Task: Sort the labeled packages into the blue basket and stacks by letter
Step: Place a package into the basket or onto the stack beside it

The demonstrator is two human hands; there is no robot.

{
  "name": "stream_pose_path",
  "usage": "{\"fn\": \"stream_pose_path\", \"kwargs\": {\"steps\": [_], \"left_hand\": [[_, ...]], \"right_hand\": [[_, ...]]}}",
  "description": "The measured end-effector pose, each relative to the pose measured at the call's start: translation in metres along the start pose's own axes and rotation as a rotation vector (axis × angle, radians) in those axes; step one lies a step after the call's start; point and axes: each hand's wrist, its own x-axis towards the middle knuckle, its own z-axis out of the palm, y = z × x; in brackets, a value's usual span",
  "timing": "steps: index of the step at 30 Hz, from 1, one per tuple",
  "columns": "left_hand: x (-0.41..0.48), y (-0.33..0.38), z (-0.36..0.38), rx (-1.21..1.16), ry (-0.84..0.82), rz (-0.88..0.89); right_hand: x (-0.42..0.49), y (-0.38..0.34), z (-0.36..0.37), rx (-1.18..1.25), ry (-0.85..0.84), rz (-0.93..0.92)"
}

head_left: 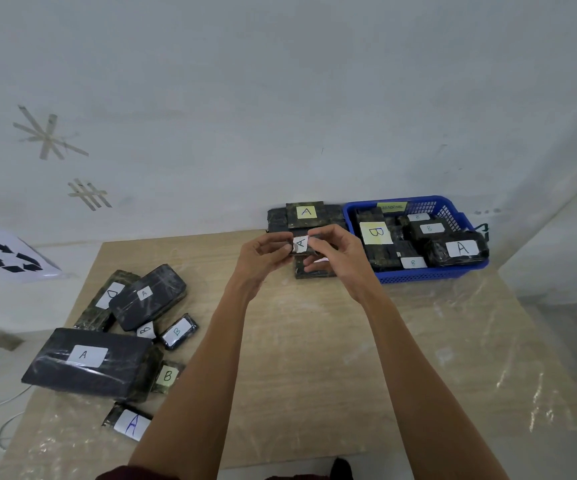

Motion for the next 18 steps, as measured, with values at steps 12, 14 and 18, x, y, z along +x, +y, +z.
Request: {"fn": "stream_pose_path", "kwargs": {"steps": [12,14,18], "left_hand": [[0.032,-0.016,0.073,0.128,0.123,0.010],[0.043,-0.020,0.083,0.180,0.102,0.006],[0.067,-0.022,0.099,0.235,0.034,-0.004]], "right_hand": [[0.005,0.032,-0.087,-0.375,0.067,0.034],[0.010,0.035,-0.097,-0.446,0.076,0.046],[0.022,0.038,-0.114,-0.480,0.116,0.103]]}}
